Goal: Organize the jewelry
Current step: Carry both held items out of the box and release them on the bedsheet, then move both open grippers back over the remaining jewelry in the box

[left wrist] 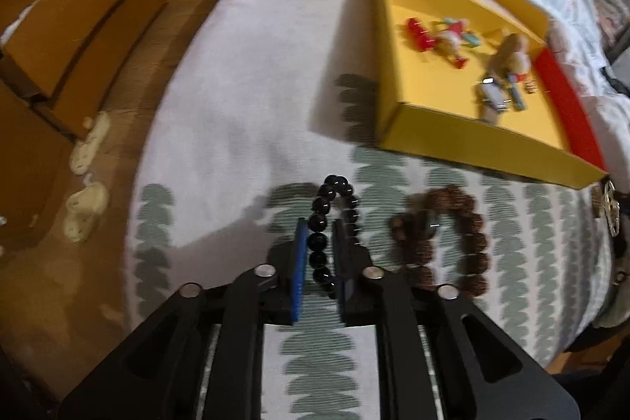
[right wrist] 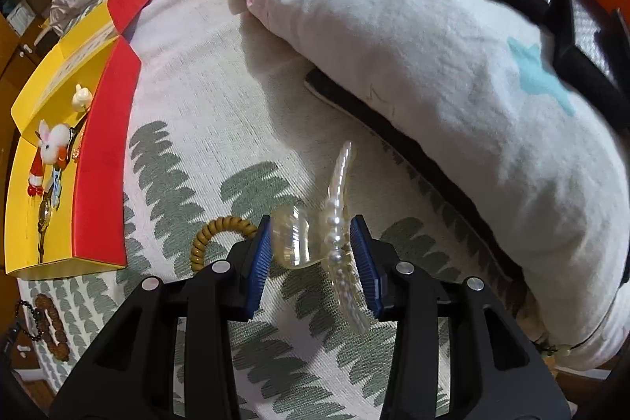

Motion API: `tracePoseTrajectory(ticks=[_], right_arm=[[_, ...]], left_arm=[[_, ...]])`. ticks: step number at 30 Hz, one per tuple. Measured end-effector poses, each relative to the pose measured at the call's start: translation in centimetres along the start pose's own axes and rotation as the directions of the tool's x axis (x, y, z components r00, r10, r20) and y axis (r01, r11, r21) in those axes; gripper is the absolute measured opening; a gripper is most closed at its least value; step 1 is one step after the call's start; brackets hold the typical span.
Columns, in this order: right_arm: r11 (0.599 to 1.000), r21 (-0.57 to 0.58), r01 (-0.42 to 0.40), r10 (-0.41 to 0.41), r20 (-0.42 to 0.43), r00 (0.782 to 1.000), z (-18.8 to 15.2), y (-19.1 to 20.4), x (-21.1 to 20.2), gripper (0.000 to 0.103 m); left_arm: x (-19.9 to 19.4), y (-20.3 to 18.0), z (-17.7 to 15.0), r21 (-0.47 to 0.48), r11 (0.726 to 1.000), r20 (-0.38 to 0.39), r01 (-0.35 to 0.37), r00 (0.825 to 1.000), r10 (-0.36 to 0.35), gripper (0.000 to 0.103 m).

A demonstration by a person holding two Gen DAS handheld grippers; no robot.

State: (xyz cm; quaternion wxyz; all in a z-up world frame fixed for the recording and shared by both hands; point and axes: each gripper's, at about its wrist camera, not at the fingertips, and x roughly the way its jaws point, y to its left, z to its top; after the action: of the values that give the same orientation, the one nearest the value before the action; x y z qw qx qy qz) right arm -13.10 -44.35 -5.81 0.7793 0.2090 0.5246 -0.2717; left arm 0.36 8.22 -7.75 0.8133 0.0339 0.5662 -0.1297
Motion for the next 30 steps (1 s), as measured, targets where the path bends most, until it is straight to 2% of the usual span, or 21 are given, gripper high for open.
tracePoseTrajectory(ticks=[3,5,6,8,11,15,17,20,23,27,30], right_arm=[[1.0,-0.011,-0.011,0.011,0.02,1.0,0.2,0.7,-0.8,0.043],[1.0,-0.021,-0.011,0.012,0.043,0.999,0.3,1.5,-1.6,0.043],[1.0,-0.028,-0.009,0.01,0.056,0.998,0.3,1.9,-1.9,0.043],[0.999,-0.044,-0.006,0.009,0.082,0.997,0.2,3.0,-2.8,0.043],[0.996,-0.08,-0.048,0.059,0.135,0.989,0.0,4.9,-4.2,0.043],[0.978,-0.158,-0.138,0.165,0.173,0.971,-0.3,8.5,-5.6,0.043],[0.958,-0.198,-0.208,0.245,0.183,0.952,-0.4,10.5,-6.2,0.043],[0.93,-0.238,-0.279,0.321,0.162,0.933,-0.2,13.0,-6.5,0.043],[0.904,-0.253,-0.344,0.385,0.131,0.914,-0.2,15.2,-6.4,0.043],[0.879,-0.261,-0.398,0.433,0.09,0.897,0.3,17.7,-5.6,0.043],[0.873,-0.262,-0.411,0.442,0.073,0.894,0.5,18.8,-4.8,0.043]], left_arm=[[-0.5,0.5,0.0,-0.006,1.0,0.002,-0.031,1.0,0.031,0.036],[-1.3,0.4,0.2,-0.013,1.0,0.02,-0.029,0.999,0.029,0.055],[-1.8,0.4,0.2,-0.015,0.999,0.035,-0.028,0.999,0.029,0.059],[-2.9,0.0,0.3,-0.006,0.999,0.064,-0.037,0.997,0.038,0.06],[-3.9,-1.0,0.9,0.004,1.0,0.09,-0.016,0.996,0.016,0.062],[-4.4,-3.0,2.4,0.044,0.998,0.103,0.044,0.993,-0.049,0.064],[-4.7,-4.5,3.1,0.067,0.997,0.104,0.05,0.993,-0.057,0.071],[-4.9,-6.5,4.7,0.084,0.994,0.124,0.067,0.989,-0.077,0.081],[-4.2,-7.7,6.9,0.075,0.991,0.132,0.107,0.984,-0.116,0.082],[-1.9,-8.3,10.3,-0.01,0.98,0.093,0.197,0.976,-0.195,0.083],[-0.2,-9.4,12.2,-0.027,0.98,0.075,0.196,0.978,-0.194,0.083]])
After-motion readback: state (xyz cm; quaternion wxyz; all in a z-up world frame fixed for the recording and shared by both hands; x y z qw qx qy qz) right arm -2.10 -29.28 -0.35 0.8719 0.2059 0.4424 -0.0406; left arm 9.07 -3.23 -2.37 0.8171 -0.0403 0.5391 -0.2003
